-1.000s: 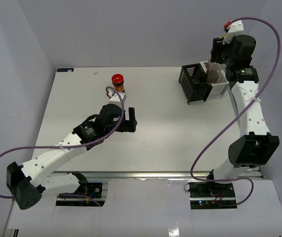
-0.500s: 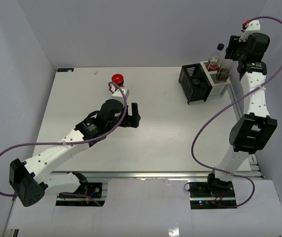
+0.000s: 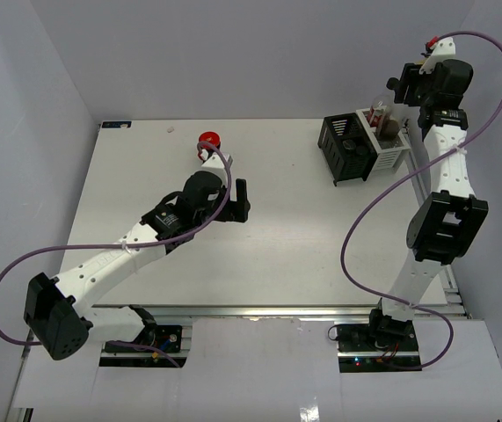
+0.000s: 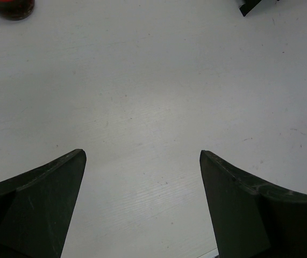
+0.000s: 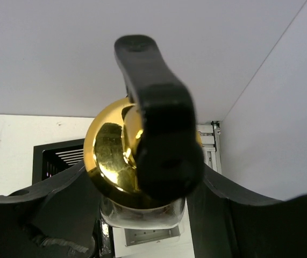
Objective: Organize the condiment bottles
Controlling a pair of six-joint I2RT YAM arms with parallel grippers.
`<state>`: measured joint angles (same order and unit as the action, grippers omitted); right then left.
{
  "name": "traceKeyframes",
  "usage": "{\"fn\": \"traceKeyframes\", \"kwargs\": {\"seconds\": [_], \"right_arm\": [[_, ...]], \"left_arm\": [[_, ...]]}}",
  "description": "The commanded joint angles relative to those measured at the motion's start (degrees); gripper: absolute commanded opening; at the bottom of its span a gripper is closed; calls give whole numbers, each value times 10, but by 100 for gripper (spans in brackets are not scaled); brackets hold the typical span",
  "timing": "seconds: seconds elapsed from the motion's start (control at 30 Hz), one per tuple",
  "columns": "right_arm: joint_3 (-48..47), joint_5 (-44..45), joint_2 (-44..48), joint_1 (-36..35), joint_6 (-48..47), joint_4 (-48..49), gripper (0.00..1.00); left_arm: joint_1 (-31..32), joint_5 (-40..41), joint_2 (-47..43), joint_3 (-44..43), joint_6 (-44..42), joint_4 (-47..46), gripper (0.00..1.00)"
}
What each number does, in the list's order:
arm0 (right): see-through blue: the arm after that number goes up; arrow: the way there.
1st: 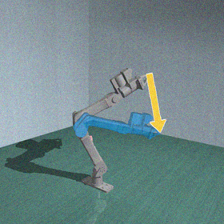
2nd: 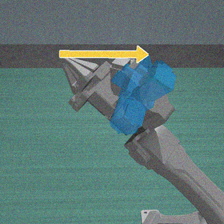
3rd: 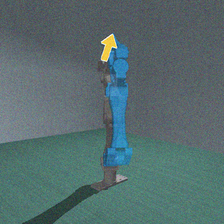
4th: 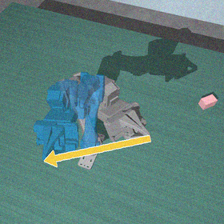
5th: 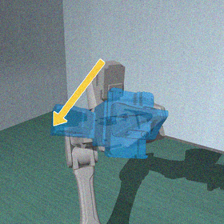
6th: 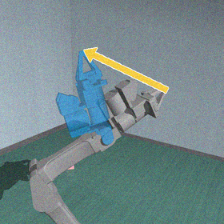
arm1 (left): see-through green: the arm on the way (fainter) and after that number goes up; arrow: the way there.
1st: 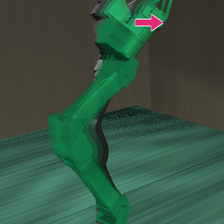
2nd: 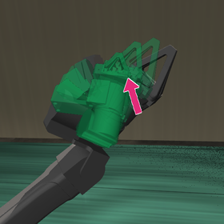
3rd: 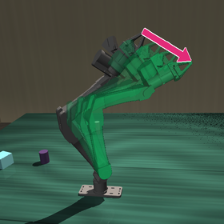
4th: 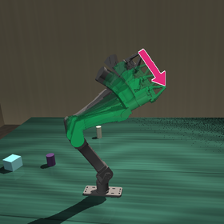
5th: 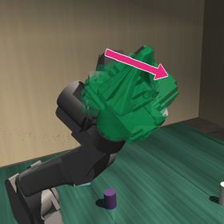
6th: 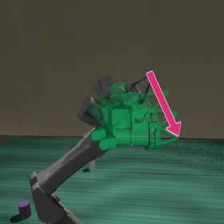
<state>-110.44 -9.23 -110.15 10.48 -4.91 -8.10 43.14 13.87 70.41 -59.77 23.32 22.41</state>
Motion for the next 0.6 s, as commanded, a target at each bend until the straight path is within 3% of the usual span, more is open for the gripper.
{"fn": "traceKeyframes", "kwargs": {"seconds": [0.0, 0.33, 0.57], "right_arm": [[55, 6, 72, 3, -11, 73, 8], [136, 29, 114, 8, -23, 85, 8], [140, 24, 117, 14, -19, 91, 8]], "left_arm": [[-7, -20, -14, -25, -7, -8, 98], [-9, -24, -28, -22, -5, -1, 98], [-8, -22, -35, -14, -3, 2, 98]]}}
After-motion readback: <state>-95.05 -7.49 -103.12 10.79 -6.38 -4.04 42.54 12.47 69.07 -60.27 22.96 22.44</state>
